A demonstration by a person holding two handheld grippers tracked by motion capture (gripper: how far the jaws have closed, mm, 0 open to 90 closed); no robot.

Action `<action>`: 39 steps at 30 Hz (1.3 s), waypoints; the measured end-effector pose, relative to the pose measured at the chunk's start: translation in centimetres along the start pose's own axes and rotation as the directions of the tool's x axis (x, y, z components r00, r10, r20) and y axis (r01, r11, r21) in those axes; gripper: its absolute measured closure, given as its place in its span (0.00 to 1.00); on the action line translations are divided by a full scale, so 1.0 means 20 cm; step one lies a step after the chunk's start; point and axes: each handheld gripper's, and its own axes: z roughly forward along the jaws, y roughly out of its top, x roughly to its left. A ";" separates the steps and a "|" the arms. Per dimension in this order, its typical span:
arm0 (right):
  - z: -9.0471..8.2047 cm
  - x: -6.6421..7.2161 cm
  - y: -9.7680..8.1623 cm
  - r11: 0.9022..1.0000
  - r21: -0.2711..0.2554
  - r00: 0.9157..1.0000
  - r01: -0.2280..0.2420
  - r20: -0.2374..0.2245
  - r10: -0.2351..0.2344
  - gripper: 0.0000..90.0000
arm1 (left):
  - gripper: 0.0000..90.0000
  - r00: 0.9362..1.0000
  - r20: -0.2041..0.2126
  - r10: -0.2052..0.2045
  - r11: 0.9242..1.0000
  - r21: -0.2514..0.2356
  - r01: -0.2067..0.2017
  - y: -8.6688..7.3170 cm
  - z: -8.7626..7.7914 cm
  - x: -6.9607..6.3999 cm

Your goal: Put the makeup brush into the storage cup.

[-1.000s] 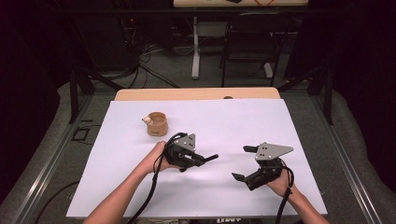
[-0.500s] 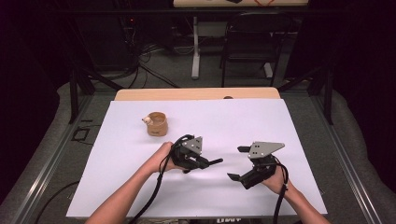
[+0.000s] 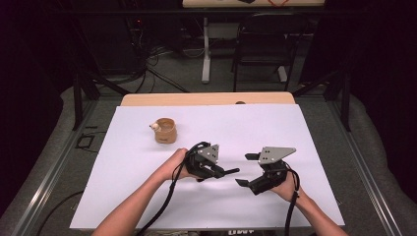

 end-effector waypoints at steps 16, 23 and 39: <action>0.05 0.00 0.00 0.998 0.066 0.999 0.005 -0.050 -0.002 0.72 | 0.87 0.999 0.016 0.040 0.999 0.029 -0.040 0.02 0.01 0.00; 0.08 0.01 0.01 0.997 0.077 0.997 0.027 -0.073 -0.021 0.81 | 0.87 0.998 0.013 0.054 0.998 0.024 -0.054 0.02 0.02 -0.01; 0.08 0.01 0.00 0.998 0.037 0.989 0.048 -0.139 -0.043 0.88 | 0.85 0.994 0.014 0.105 0.993 0.042 -0.106 0.05 0.01 -0.02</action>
